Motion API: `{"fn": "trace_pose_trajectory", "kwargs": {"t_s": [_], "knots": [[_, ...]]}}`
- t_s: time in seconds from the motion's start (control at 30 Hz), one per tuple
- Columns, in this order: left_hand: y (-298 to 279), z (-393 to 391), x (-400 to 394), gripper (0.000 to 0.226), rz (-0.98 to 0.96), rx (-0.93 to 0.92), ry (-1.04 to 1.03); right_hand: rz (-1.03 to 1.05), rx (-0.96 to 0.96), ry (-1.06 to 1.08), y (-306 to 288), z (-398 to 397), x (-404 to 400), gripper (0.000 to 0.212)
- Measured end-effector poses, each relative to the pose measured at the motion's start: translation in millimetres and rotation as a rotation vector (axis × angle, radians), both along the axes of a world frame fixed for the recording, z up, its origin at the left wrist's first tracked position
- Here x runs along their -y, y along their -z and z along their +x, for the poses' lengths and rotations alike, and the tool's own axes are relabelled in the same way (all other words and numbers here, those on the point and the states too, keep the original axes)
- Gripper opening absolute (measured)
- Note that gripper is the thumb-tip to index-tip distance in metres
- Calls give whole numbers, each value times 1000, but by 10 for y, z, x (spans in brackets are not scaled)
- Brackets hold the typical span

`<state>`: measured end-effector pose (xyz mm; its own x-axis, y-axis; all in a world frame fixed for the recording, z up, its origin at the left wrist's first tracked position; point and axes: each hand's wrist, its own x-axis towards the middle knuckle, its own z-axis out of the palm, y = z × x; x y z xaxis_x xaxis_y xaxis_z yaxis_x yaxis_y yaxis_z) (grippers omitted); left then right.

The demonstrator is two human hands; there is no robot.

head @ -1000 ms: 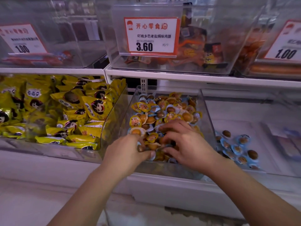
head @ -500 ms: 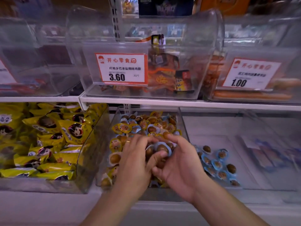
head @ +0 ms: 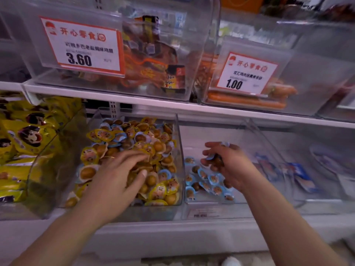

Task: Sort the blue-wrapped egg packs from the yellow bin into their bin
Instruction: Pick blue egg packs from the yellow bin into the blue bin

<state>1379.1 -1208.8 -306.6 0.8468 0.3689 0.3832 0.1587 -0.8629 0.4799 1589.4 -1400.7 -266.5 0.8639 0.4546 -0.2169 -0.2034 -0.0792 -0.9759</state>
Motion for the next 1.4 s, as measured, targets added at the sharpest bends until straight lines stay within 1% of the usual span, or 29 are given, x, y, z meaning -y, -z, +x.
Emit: {"fn": "trace_pose_trajectory", "kwargs": {"t_s": [0.07, 0.1, 0.13, 0.17, 0.2, 0.23, 0.3, 0.4, 0.47, 0.53, 0.57, 0.63, 0.73, 0.8, 0.87, 0.93, 0.97, 1.07, 1.13, 1.2, 1.27, 1.4], "knots": [[52, -10, -22, 51, 36, -63, -6, -43, -105, 57, 141, 187, 63, 14], [84, -17, -19, 51, 45, -83, -2, -12, -170, 93, 184, 270, 59, 15], [111, -25, -14, 49, 48, -92, 2, 31, -217, 113, 210, 347, 49, 21], [123, -33, -14, 46, 45, -86, 3, 52, -234, 113, 229, 425, 34, 33], [120, -42, -20, 42, 31, -72, -1, 36, -223, 95, 235, 497, 21, 44], [106, -57, -31, 40, 13, -56, -9, 10, -199, 74, 233, 554, 3, 50], [70, -84, -55, 39, 3, -26, -19, -18, -137, 71, 229, 600, -14, 47], [18, -167, -117, 42, 83, -13, -45, -42, 2, 136, 209, 508, -68, 31], [-11, -255, -202, 39, 174, -7, -78, -29, 179, 159, 160, 342, -138, 23], [-45, -378, -307, 38, 218, -6, -127, -44, 419, 127, 62, 77, -228, 26], [-69, -449, -363, 38, 230, -6, -153, -40, 528, 74, 10, -85, -277, 29], [-117, -606, -462, 35, 252, -6, -186, -38, 711, -139, -52, -451, -377, 28], [-120, -851, -538, 33, 300, -55, -178, -105, 962, -605, -10, -975, -518, 29], [-62, -978, -530, 35, 332, -161, -175, -195, 1094, -872, 113, -1230, -633, 35], [16, -1044, -492, 37, 346, -245, -187, -333, 1165, -1027, 258, -1362, -749, 49], [72, -1055, -447, 38, 367, -287, -197, -489, 1252, -1070, 356, -1404, -862, 60], [82, -1049, -427, 39, 377, -302, -200, -521, 1270, -1060, 377, -1405, -917, 61], [79, -1039, -408, 46, 367, -343, -212, -513, 1226, -995, 404, -1400, -1062, 57], [52, -1047, -410, 46, 348, -348, -215, -556, 1245, -970, 439, -1423, -1126, 54], [17, -1050, -413, 40, 337, -303, -201, -584, 1267, -950, 466, -1463, -1168, 51], [-14, -1057, -428, 36, 294, -205, -188, -591, 1259, -948, 471, -1489, -1198, 47], [-32, -1076, -492, 29, 201, -60, -178, -590, 1167, -995, 447, -1453, -1232, 41]]}}
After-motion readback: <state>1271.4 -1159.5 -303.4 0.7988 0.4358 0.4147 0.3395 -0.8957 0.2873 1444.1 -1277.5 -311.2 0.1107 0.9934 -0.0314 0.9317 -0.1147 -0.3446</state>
